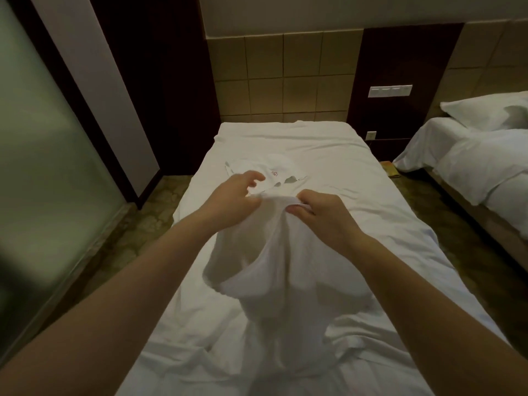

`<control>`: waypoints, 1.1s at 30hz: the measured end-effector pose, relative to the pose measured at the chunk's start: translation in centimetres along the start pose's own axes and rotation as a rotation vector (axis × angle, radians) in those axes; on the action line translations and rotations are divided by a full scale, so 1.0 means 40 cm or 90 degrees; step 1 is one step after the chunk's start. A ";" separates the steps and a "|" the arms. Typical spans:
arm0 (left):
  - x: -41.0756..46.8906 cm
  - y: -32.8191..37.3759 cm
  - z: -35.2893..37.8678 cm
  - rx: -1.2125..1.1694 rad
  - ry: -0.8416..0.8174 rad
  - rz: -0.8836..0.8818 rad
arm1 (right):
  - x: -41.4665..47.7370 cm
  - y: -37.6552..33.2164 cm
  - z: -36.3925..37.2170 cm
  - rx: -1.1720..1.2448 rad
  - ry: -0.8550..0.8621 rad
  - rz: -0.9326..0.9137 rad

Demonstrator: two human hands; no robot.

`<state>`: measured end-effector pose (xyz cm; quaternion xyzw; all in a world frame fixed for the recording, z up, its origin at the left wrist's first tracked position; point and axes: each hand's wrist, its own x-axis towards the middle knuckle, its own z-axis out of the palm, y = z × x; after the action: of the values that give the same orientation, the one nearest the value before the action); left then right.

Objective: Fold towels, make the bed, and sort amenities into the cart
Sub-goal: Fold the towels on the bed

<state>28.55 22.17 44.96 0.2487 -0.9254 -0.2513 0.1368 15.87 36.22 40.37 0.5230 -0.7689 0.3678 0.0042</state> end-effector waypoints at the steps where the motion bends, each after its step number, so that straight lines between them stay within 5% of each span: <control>1: 0.000 0.022 -0.005 0.046 -0.008 0.043 | 0.010 -0.014 0.003 -0.011 -0.022 -0.015; 4: -0.007 0.091 0.021 0.067 -0.088 0.133 | 0.032 -0.047 0.008 -0.008 -0.077 -0.029; 10: 0.014 0.060 0.059 0.037 -0.191 0.121 | 0.030 -0.009 0.004 0.145 -0.053 0.024; 13: 0.017 0.027 0.091 0.049 -0.123 0.102 | 0.028 0.004 0.020 0.126 -0.040 0.016; 17: 0.030 -0.001 0.083 -0.116 -0.055 0.056 | 0.031 0.003 -0.002 0.158 -0.021 0.070; 22: 0.035 -0.047 0.029 -0.307 0.053 -0.002 | -0.026 0.099 -0.018 0.082 -0.094 0.240; 27: 0.033 -0.083 0.005 -0.337 0.046 -0.002 | -0.063 0.137 -0.002 0.381 0.033 0.352; 33: 0.013 -0.097 -0.015 -0.385 0.012 -0.020 | -0.025 0.071 0.062 0.647 0.148 0.318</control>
<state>29.84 18.75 43.46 0.2133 -0.8033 -0.5153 0.2091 14.94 36.12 36.59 0.2183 -0.5903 0.7359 -0.2498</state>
